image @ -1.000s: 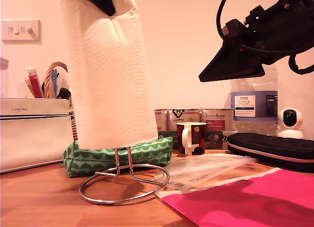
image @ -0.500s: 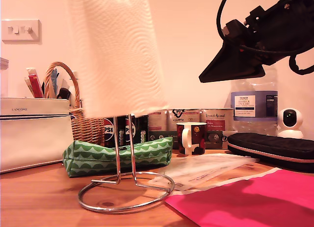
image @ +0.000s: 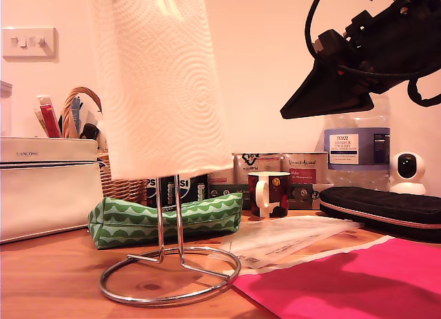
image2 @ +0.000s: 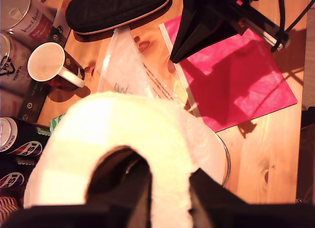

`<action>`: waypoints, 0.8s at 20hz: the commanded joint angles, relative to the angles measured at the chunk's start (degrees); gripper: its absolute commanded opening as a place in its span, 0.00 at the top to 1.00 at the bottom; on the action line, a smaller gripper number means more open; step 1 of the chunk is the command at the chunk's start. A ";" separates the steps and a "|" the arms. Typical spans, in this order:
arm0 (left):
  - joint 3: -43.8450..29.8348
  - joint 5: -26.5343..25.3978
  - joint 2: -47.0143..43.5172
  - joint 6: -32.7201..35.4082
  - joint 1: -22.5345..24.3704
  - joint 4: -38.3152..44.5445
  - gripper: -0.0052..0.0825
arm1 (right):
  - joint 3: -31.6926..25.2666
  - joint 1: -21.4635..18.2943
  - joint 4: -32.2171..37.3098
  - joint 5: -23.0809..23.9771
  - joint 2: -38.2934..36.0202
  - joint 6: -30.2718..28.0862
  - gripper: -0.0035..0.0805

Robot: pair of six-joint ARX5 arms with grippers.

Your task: Insert the paper towel roll into the metallic stand.

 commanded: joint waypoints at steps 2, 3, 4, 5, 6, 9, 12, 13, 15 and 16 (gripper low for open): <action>-0.28 0.20 0.13 0.28 -0.20 1.07 0.71 | -0.61 -0.15 0.35 0.02 -0.26 0.11 0.97; -0.28 0.20 0.13 0.31 -0.20 1.09 0.71 | -0.61 -0.15 0.35 0.02 -0.26 0.11 0.97; -0.28 0.20 0.13 0.31 -0.20 1.09 0.71 | -0.61 -0.15 0.35 0.02 -0.26 0.11 0.97; -0.28 0.17 0.13 0.31 -0.20 1.14 0.71 | -0.61 -0.15 0.35 0.02 -0.26 0.11 0.97; -0.28 0.22 0.13 0.31 -0.20 1.16 0.71 | -0.61 -0.15 0.35 0.02 -0.26 0.11 0.97; -0.28 0.22 0.13 0.26 -0.20 1.05 0.64 | -0.59 -0.15 0.39 0.02 -0.26 0.07 0.97; -0.28 0.20 0.13 0.26 -0.22 0.96 0.57 | -0.59 -0.15 0.37 0.02 -0.26 0.07 0.97; -0.28 0.15 0.13 0.28 -0.22 1.01 0.57 | -0.59 -0.15 0.37 0.02 -0.26 0.09 0.97; -0.26 0.20 0.09 0.31 -0.26 1.18 0.61 | -0.59 -0.15 0.37 0.02 -0.26 0.09 0.97; -0.26 0.20 -0.04 0.31 -0.26 1.16 0.67 | -0.59 -0.15 0.37 0.02 -0.26 0.09 0.97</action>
